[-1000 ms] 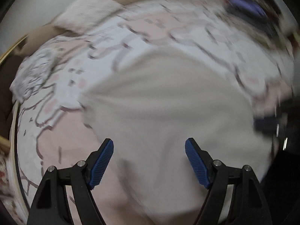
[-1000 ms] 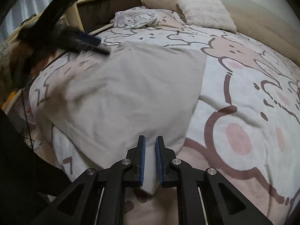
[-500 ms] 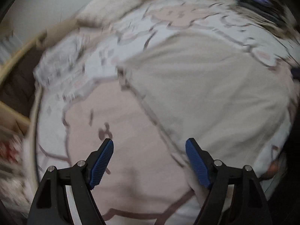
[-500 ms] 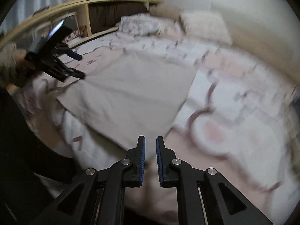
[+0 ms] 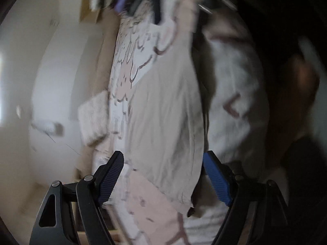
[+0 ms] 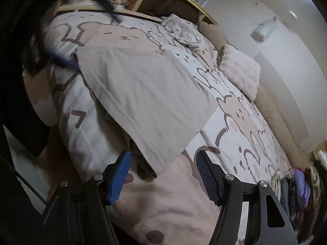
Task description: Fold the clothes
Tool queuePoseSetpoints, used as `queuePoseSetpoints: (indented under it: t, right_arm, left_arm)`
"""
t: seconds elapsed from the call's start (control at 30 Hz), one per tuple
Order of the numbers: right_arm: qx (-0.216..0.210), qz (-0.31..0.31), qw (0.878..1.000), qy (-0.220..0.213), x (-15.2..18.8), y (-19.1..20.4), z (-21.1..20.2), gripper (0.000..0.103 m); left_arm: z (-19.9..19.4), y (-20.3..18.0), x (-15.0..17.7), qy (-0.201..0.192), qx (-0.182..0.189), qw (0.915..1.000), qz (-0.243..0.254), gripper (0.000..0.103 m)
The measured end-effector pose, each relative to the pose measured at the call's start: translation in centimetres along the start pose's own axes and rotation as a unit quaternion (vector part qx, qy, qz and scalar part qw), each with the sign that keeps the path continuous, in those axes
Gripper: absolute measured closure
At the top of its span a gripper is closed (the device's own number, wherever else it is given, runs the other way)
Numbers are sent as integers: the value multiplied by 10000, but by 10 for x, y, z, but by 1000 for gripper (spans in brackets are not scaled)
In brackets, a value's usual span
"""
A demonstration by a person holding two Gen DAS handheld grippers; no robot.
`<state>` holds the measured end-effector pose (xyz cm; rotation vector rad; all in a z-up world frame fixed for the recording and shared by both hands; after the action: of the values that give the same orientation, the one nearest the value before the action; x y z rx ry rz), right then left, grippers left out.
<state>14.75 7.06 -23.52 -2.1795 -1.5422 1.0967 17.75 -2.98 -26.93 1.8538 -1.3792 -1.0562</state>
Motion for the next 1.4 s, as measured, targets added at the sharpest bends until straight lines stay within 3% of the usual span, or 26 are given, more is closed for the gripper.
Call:
queuePoseSetpoints:
  t: [0.07,0.23,0.33,0.6,0.67,0.73,0.8,0.93,1.07,1.27,1.33,1.4]
  right_arm:
    - [-31,178,9998,54,4,-4,1,37]
    - [-87,557,9982,188,12,-16,3,37]
    - [-117,729,9970,251,16,-21,5,36]
    - [-57,689,9975,139,9,-20,1,36]
    - [14,503,9987,85,4,-14,-1,36]
    - [81,161,9998,0,-5,-1,-3,36]
    - [194,-308,9993,-112,-13,16,-4,36]
    - [473,-1344,9891,-373,-27,50,1,36]
    - [710,-1886,9780,-546,-37,68,17,36]
    - [1884,-2308,9531,-528,-53,76,50,36]
    - [2055,-2229,9511,-595,-51,74,53,37]
    - [2127,-2168,9513,-520,-45,69,52,37]
  left_arm:
    - [6,-11,5,-17,-258,9989,390,23]
    - [17,-27,13,36,-468,9950,880,25]
    - [24,-31,14,-63,-809,9896,1187,25]
    - [51,-1,8,135,-1388,9862,897,25]
    - [52,1,12,107,-1331,9865,953,33]
    - [53,6,15,145,-1185,9896,804,75]
    - [54,14,17,260,-938,9944,415,87]
    - [54,37,17,460,-351,9969,-532,91]
    - [56,60,15,549,95,9898,-1310,96]
    - [64,74,11,629,486,9775,-1956,96]
    - [66,77,9,652,566,9726,-2159,96]
    - [64,67,9,625,517,9733,-2146,96]
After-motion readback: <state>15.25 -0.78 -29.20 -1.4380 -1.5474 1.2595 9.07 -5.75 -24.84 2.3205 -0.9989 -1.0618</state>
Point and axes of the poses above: each gripper's, at about its wrist camera, not at the fingertips, and z roughly the way its jaws point, y to its left, x to its underside, the point moved 4 cm from there along z, roughly the way its jaws point, and after that the axes turned 14 degrees about -z, right-handed, at the moved point
